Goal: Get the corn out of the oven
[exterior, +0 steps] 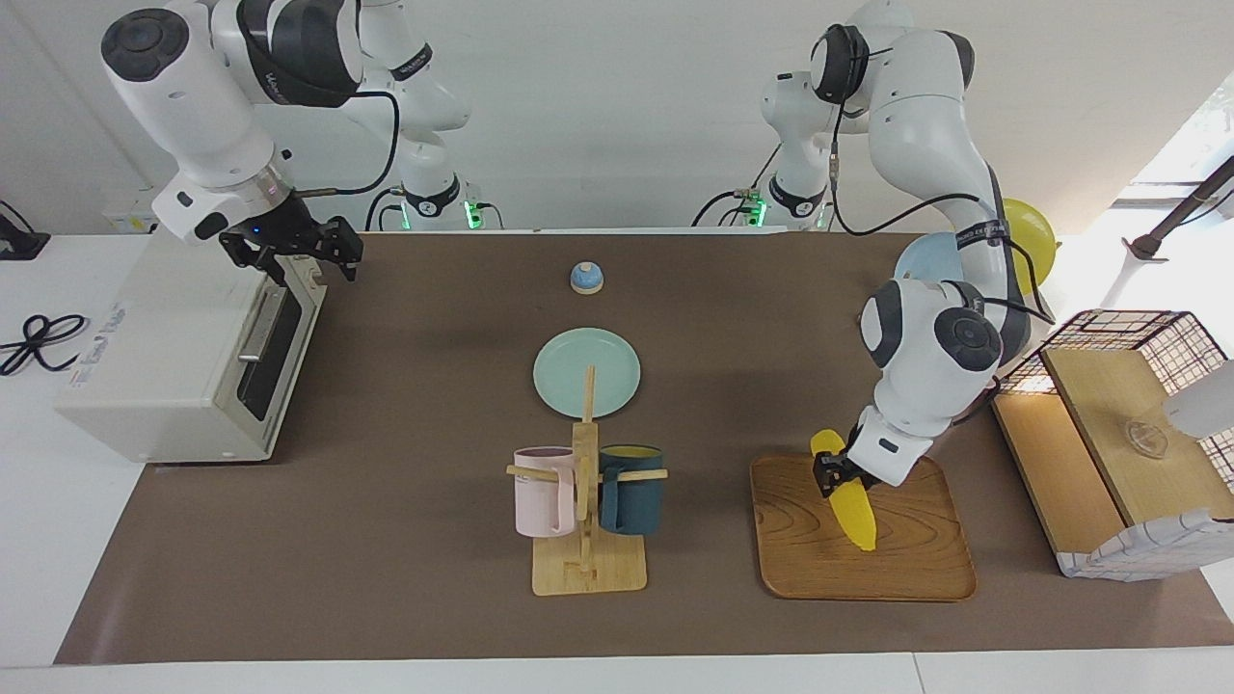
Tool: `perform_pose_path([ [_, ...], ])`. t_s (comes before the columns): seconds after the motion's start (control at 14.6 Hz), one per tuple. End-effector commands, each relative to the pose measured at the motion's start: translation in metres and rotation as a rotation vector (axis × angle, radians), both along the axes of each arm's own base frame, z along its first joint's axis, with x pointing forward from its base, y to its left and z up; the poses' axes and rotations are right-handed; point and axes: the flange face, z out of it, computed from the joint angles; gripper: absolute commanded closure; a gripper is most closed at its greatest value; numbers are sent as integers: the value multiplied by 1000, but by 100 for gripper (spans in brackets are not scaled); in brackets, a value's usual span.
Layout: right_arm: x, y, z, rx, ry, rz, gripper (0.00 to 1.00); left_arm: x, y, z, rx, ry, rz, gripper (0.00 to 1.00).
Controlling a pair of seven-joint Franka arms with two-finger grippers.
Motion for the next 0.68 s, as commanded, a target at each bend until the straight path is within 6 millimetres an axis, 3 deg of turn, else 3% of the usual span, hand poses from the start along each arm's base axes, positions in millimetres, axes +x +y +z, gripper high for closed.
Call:
perform_pose_path([
  [0.0,3,22,7,22,-3,20,0,15,13,-4,-15,-44,25,100],
  [0.55,3,54,21,18,-36,63,0,14,15,-20,-4,-56,-4,100],
  [0.62,4,54,22,18,-39,63,0,14,16,-22,-2,-54,-20,89],
])
